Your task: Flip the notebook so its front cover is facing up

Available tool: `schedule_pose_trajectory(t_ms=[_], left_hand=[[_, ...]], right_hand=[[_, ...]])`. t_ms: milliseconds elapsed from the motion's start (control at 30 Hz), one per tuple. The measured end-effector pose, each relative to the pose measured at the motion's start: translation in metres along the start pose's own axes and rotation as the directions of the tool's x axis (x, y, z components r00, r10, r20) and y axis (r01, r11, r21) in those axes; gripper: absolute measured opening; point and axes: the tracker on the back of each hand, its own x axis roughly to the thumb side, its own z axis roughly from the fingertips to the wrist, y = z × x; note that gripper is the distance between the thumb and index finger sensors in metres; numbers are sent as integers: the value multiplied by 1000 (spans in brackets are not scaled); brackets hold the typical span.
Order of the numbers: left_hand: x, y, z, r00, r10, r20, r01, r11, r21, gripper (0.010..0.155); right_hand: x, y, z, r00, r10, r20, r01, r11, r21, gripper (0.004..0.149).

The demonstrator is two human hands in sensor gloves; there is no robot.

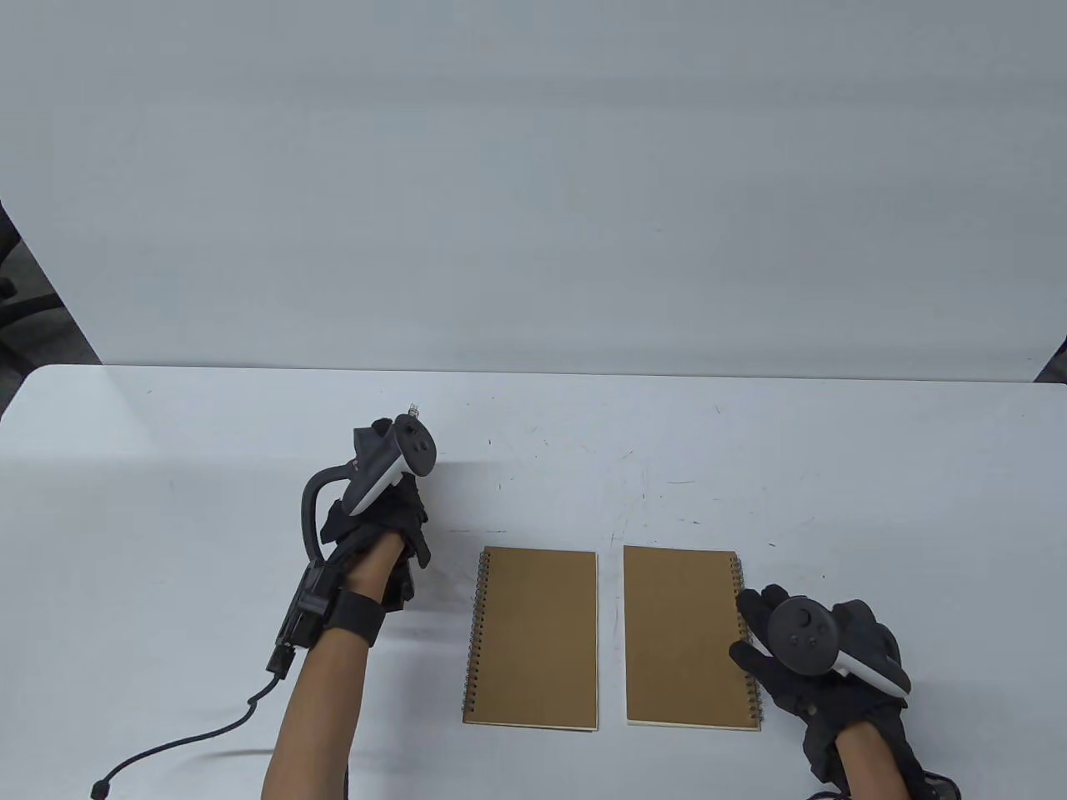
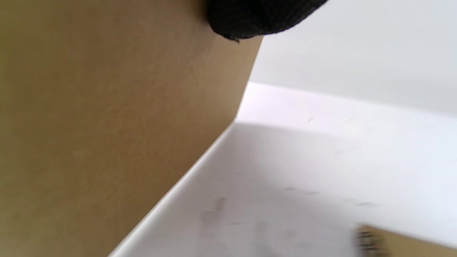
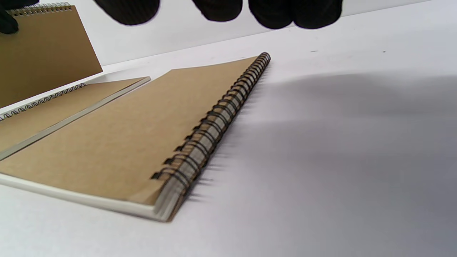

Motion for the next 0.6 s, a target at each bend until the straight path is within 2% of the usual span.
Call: schedule_pose_trajectory(t_ms=[133,233,333,433,600], left_hand=[[9,10,41,974,213,77,-212,977,-19,87],[19,3,65,913,384,137,-377,923,-75,88],[35,-10,85,836,521,173,-501,853,-148,88],[49,-28,99,776,602,189,-565,796,-216,87],[61,-61,110,721,675,154,-618,728,-296,89]], right_hand=[[0,-3,2,1000,-13,5,13,1000,-19,68],[1,-6,5,1000,-20,13,21,999,-39,68],[1,-8,7,999,-29,24,30,998,-63,68],[1,-8,6,999,-37,34,39,997,-73,68],[1,-8,6,999,-39,38,42,996,-75,68]])
